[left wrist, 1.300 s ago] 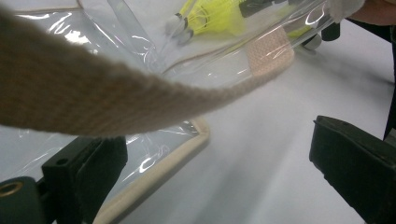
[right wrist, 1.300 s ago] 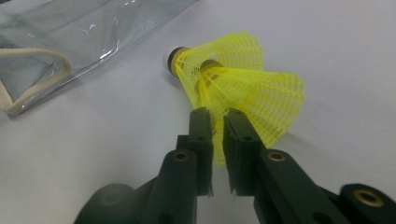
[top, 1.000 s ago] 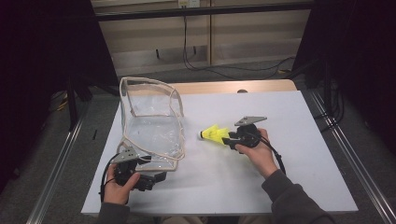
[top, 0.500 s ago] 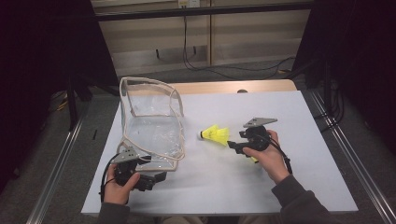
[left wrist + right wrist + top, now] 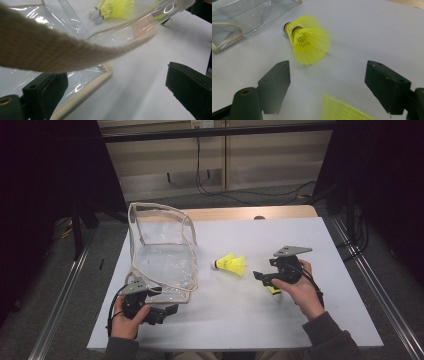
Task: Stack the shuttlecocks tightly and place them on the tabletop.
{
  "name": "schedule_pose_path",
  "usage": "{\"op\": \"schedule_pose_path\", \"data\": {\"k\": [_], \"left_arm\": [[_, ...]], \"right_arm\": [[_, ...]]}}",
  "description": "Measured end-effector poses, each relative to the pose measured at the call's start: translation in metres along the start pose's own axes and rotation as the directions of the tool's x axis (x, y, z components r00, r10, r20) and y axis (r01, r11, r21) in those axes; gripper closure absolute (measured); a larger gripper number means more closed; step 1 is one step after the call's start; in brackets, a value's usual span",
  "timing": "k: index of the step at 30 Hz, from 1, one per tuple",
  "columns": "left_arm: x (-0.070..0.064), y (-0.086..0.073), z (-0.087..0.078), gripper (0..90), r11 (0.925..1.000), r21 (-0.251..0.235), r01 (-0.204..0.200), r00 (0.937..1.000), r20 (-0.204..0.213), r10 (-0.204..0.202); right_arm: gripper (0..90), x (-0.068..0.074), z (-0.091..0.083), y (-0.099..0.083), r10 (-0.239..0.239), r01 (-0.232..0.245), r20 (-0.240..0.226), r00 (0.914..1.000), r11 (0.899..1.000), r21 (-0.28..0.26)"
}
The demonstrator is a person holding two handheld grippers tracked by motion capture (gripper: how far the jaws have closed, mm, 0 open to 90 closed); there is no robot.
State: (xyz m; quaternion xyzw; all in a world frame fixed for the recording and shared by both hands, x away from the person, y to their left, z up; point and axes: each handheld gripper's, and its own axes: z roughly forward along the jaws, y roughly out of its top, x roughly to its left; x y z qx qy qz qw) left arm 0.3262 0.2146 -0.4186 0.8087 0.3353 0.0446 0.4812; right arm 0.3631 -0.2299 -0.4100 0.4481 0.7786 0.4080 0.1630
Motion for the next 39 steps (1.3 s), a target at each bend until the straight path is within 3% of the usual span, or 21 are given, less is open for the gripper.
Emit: {"op": "schedule_pose_path", "data": {"k": [20,31,39], "left_arm": [[0.0,0.001,0.0,4.3,1.0,0.005,-0.008,0.9999,-0.006,0.008],[-0.001,0.001,0.001,4.2,1.0,0.004,-0.009,0.9999,-0.006,0.009],[-0.001,0.001,0.001,4.2,1.0,0.004,-0.009,0.9999,-0.006,0.009]], "right_arm": [[15.6,-0.012,-0.008,-0.006,-0.007,0.007,0.002,1.0,1.0,0.004],[14.4,-0.015,-0.006,-0.009,-0.002,0.003,-0.009,1.0,1.0,0.008],[13.1,-0.014,-0.002,-0.013,-0.025,0.025,-0.018,0.9995,0.999,0.029]]}}
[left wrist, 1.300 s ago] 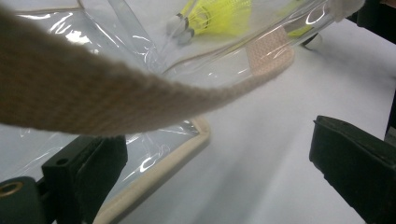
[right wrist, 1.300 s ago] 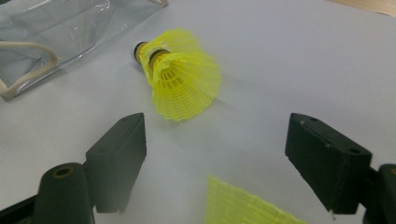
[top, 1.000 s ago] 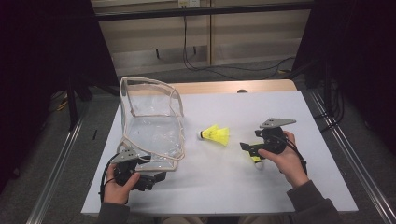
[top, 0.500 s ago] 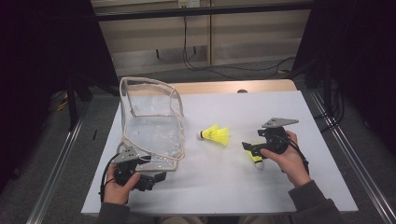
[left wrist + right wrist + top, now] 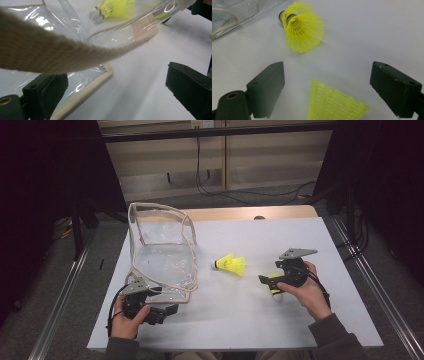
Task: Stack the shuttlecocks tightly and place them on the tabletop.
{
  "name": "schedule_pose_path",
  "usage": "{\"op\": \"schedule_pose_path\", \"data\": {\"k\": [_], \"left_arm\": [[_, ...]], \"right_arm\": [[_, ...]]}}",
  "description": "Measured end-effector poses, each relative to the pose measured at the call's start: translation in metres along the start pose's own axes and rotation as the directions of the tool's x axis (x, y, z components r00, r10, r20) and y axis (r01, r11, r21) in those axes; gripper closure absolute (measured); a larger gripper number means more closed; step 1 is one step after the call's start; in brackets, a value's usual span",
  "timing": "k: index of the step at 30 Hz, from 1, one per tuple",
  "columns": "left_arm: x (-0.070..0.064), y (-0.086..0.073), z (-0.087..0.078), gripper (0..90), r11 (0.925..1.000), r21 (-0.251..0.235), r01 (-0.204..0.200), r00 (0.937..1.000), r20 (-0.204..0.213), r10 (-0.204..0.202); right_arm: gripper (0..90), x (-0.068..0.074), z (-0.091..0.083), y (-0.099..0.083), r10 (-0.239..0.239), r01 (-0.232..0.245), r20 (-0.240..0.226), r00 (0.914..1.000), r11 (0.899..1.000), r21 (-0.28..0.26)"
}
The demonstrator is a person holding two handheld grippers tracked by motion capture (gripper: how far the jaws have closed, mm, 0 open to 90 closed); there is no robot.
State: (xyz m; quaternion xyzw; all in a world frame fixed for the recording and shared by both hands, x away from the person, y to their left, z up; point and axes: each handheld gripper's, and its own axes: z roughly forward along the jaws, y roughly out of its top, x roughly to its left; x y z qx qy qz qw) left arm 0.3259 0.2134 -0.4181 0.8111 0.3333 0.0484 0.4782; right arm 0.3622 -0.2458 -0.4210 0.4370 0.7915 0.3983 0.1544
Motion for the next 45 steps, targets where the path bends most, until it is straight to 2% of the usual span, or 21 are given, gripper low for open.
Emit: {"op": "schedule_pose_path", "data": {"k": [10,25,34,38,45], "left_arm": [[0.0,0.0,0.0,4.2,1.0,0.001,0.0,1.0,0.0,0.0],[-0.001,0.001,0.0,4.3,1.0,0.003,-0.003,1.0,0.0,0.003],[-0.001,0.001,0.0,4.2,1.0,0.002,-0.003,1.0,-0.001,0.003],[-0.001,0.001,0.0,4.2,1.0,-0.002,-0.003,1.0,0.0,0.003],[-0.001,0.001,0.0,4.2,1.0,-0.001,-0.002,1.0,-0.001,0.002]], "right_arm": [[30.9,0.0,-0.008,-0.002,-0.052,0.052,-0.023,0.9984,0.999,-0.007],[37.6,-0.005,-0.013,-0.009,-0.06,0.061,-0.029,0.9977,0.998,0.004],[47.3,-0.01,-0.015,-0.015,-0.068,0.068,-0.024,0.9974,0.998,0.018],[53.6,-0.01,-0.016,-0.016,-0.078,0.079,-0.032,0.9964,0.997,0.026],[72.5,-0.01,-0.017,-0.018,-0.083,0.084,-0.037,0.9959,0.996,0.031]]}}
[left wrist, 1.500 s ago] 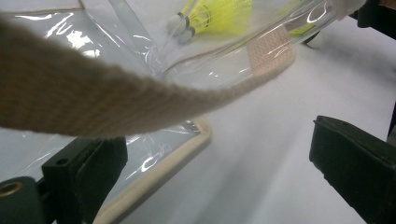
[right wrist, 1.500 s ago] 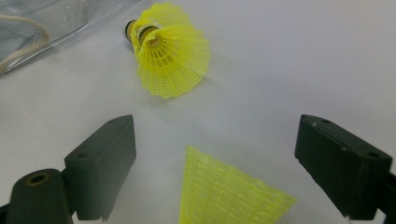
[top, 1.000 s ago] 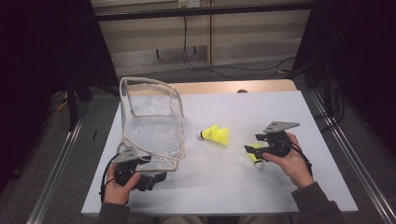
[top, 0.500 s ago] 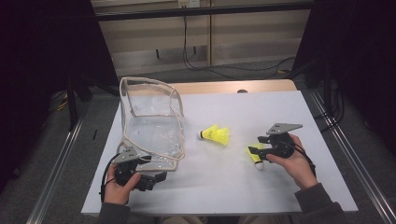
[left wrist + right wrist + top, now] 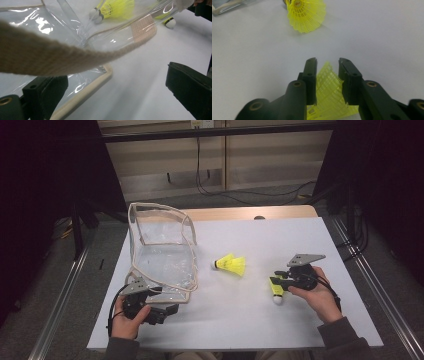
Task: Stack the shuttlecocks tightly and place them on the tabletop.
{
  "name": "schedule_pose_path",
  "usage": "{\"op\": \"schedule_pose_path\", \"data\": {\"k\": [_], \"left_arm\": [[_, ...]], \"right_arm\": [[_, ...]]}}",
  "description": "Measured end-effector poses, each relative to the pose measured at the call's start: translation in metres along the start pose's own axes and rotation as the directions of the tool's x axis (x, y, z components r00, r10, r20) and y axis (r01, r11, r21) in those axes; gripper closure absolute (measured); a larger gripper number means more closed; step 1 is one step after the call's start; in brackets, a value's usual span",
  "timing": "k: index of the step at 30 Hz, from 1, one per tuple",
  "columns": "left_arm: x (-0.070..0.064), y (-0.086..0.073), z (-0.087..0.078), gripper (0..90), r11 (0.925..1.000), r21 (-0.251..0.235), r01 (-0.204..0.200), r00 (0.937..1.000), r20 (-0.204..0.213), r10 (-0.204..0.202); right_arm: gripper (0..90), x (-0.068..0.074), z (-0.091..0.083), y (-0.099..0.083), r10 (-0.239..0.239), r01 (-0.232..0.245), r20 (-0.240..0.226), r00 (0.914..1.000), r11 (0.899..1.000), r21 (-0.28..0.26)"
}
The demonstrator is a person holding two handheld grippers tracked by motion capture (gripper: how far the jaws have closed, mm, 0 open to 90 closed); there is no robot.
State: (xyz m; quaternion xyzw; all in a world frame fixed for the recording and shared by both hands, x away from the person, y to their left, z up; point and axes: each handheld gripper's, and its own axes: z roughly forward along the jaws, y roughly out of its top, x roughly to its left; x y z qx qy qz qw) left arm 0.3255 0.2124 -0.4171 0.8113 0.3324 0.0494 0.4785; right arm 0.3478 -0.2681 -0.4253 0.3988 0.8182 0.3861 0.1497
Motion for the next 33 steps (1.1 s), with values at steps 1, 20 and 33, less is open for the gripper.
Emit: {"op": "schedule_pose_path", "data": {"k": [1,20,33], "left_arm": [[0.0,0.0,0.0,4.2,1.0,0.0,-0.001,1.0,0.0,0.001],[0.0,0.0,0.001,4.3,1.0,-0.001,0.0,1.0,-0.004,0.0],[0.001,-0.001,0.0,4.3,1.0,0.001,0.003,1.0,-0.006,-0.003]], "right_arm": [[74.3,0.0,0.0,0.0,0.004,-0.004,-0.004,1.0,1.0,-0.002],[86.9,-0.01,0.001,0.01,0.065,-0.062,0.015,0.9978,0.991,-0.116],[82.3,-0.007,0.012,0.018,0.028,-0.025,0.025,0.9993,0.993,-0.119]]}}
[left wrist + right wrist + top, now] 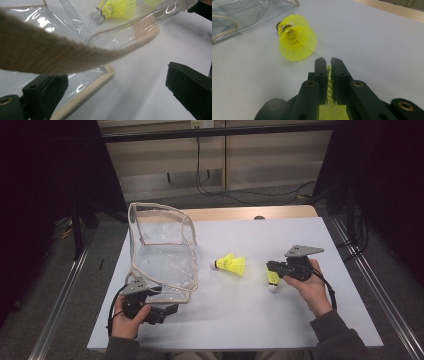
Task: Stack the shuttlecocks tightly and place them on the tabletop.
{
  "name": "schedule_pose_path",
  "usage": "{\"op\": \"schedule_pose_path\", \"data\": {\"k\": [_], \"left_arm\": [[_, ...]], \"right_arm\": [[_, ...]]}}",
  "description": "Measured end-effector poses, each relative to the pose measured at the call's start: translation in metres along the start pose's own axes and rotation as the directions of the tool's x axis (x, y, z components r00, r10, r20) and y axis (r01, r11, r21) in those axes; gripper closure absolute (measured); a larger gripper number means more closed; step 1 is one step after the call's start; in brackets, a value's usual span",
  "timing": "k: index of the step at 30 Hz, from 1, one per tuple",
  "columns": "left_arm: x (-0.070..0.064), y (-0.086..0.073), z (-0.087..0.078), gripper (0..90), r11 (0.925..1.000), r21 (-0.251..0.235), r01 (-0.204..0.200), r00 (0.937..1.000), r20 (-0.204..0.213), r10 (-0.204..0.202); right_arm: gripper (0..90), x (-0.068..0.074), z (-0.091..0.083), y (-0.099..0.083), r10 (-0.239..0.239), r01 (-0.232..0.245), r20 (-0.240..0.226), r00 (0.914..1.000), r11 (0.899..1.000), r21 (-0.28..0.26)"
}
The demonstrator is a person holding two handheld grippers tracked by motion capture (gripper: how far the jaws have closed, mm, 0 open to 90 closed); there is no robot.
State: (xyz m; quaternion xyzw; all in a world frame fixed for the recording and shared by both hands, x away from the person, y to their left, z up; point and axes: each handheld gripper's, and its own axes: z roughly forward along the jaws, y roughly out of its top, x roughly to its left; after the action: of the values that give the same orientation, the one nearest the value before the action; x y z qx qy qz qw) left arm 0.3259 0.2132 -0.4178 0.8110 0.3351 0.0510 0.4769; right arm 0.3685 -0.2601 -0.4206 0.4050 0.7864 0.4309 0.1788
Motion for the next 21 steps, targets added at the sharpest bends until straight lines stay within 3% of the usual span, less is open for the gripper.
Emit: {"op": "schedule_pose_path", "data": {"k": [11,21], "left_arm": [[-0.001,0.0,-0.001,4.3,1.0,-0.007,-0.001,1.0,0.0,0.001],[0.0,0.001,-0.001,4.3,1.0,-0.008,-0.003,1.0,-0.002,0.003]], "right_arm": [[75.5,0.009,-0.018,-0.012,-0.011,0.013,-0.031,0.9995,0.998,0.062],[85.3,0.009,-0.026,-0.018,0.01,0.0,-0.089,0.996,0.994,0.112]]}}
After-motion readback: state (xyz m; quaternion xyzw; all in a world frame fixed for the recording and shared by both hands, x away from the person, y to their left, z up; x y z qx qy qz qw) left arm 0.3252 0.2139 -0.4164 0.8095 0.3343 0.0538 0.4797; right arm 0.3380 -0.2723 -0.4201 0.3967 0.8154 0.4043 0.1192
